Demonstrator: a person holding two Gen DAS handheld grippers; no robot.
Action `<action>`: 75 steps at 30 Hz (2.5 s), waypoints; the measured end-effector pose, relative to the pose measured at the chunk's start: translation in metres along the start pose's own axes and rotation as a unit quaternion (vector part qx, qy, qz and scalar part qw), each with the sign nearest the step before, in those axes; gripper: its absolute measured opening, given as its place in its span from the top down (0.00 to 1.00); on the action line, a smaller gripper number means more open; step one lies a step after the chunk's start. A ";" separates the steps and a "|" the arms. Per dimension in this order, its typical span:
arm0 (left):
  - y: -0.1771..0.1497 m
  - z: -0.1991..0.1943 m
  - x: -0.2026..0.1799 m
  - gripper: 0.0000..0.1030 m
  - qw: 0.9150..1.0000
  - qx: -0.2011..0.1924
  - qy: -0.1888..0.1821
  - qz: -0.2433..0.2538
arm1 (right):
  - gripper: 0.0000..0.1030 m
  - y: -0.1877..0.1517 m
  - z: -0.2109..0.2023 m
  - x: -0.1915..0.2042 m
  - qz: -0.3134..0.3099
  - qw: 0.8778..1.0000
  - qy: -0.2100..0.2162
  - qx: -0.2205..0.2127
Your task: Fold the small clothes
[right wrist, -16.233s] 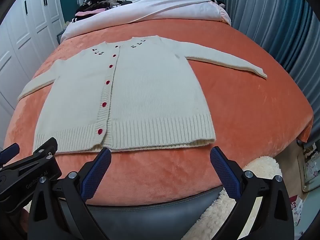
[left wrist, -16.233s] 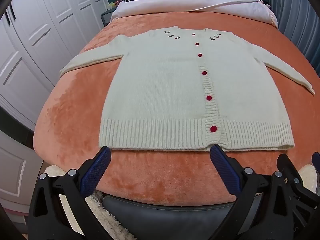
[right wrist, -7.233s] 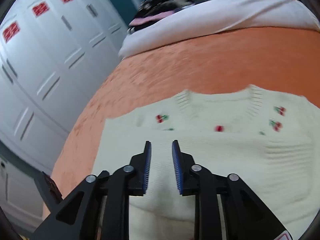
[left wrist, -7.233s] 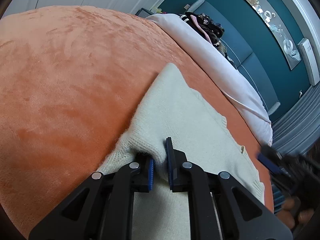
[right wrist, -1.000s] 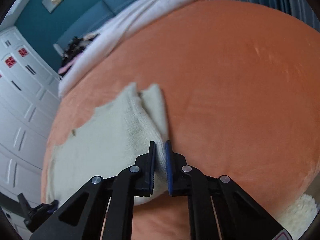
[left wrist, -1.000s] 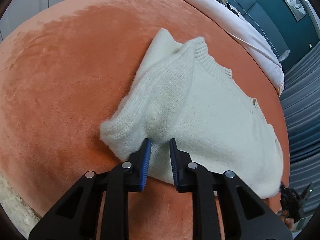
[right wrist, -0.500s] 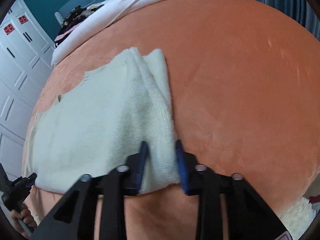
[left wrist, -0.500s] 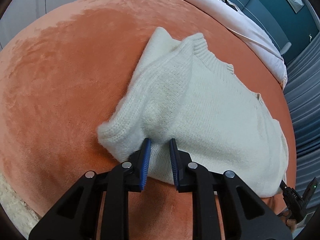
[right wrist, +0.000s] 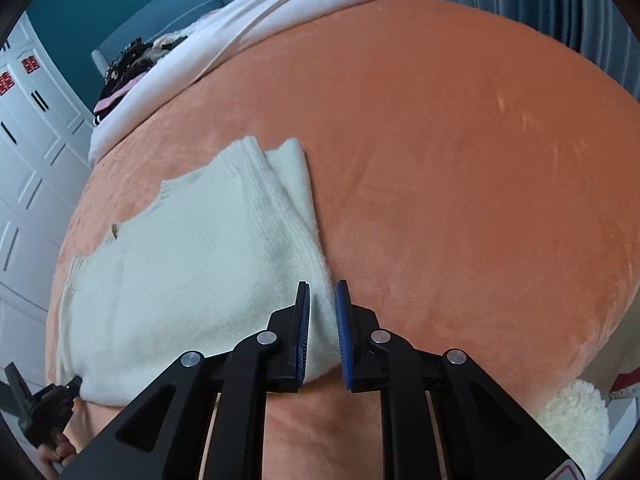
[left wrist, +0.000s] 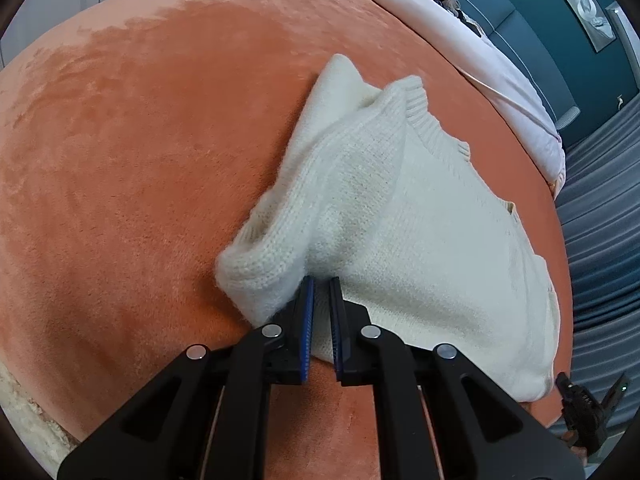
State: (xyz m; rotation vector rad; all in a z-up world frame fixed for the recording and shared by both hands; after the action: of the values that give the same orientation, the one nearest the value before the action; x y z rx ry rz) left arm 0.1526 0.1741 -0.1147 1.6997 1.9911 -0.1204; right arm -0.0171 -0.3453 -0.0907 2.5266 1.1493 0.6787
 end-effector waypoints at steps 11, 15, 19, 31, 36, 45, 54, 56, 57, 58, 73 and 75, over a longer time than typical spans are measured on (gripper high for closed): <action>0.001 -0.001 -0.002 0.92 1.000 0.002 0.008 0.015 | 0.94 0.012 0.056 0.034 -0.031 0.997 -0.013 0.072; 0.006 -0.001 0.009 0.92 0.999 0.018 -0.036 -0.012 | 0.88 0.018 0.018 0.040 -0.026 0.998 0.017 0.045; 0.005 -0.005 0.020 0.92 0.994 0.021 -0.087 -0.057 | 0.92 0.006 0.060 0.035 -0.078 0.991 -0.042 0.100; 0.000 -0.059 0.027 0.44 0.997 -0.028 -0.053 -0.056 | 0.81 -0.020 0.027 0.139 -0.167 0.981 0.063 0.078; -0.010 -0.058 0.035 0.44 0.997 -0.020 -0.045 -0.059 | 0.80 -0.046 0.083 0.168 -0.215 0.970 0.005 0.110; -0.014 -0.028 0.024 0.25 0.992 0.007 -0.085 -0.089 | 0.80 -0.040 0.030 0.187 -0.169 0.973 0.107 0.115; -0.001 -0.010 0.016 0.11 0.992 -0.007 -0.087 -0.096 | 0.80 -0.027 0.071 0.333 -0.277 0.945 0.125 0.124; -0.001 -0.009 0.019 0.11 0.991 -0.004 -0.097 -0.092 | 0.81 -0.026 0.092 0.359 -0.280 0.940 0.131 0.144; -0.001 -0.009 0.020 0.11 0.991 -0.004 -0.101 -0.087 | 0.81 -0.026 0.102 0.372 -0.284 0.937 0.132 0.154; -0.002 -0.010 0.020 0.11 0.991 -0.004 -0.103 -0.080 | 0.81 -0.028 0.115 0.389 -0.289 0.934 0.130 0.163; 0.007 -0.018 0.030 0.11 0.984 -0.038 -0.113 -0.134 | 0.91 -0.056 0.148 0.456 -0.378 0.897 0.135 0.186; 0.013 -0.015 0.034 0.12 0.982 -0.036 -0.105 -0.149 | 0.88 -0.029 0.123 0.407 -0.289 0.926 0.185 0.161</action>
State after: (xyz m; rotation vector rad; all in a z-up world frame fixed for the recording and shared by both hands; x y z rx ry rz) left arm 0.1569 0.2133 -0.1135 1.2766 2.0486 -0.3149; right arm 0.2617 -0.0235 -0.0865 2.1399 2.1738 0.8714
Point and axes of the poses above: each gripper's, at about its wrist camera, not at the fingertips, and z roughly the way its jaws point, x to its left, y to its top, the point moved 2 cm from there along z, roughly the way its jaws point, and after that the axes turned 7 degrees about x, right-handed, at the moved point
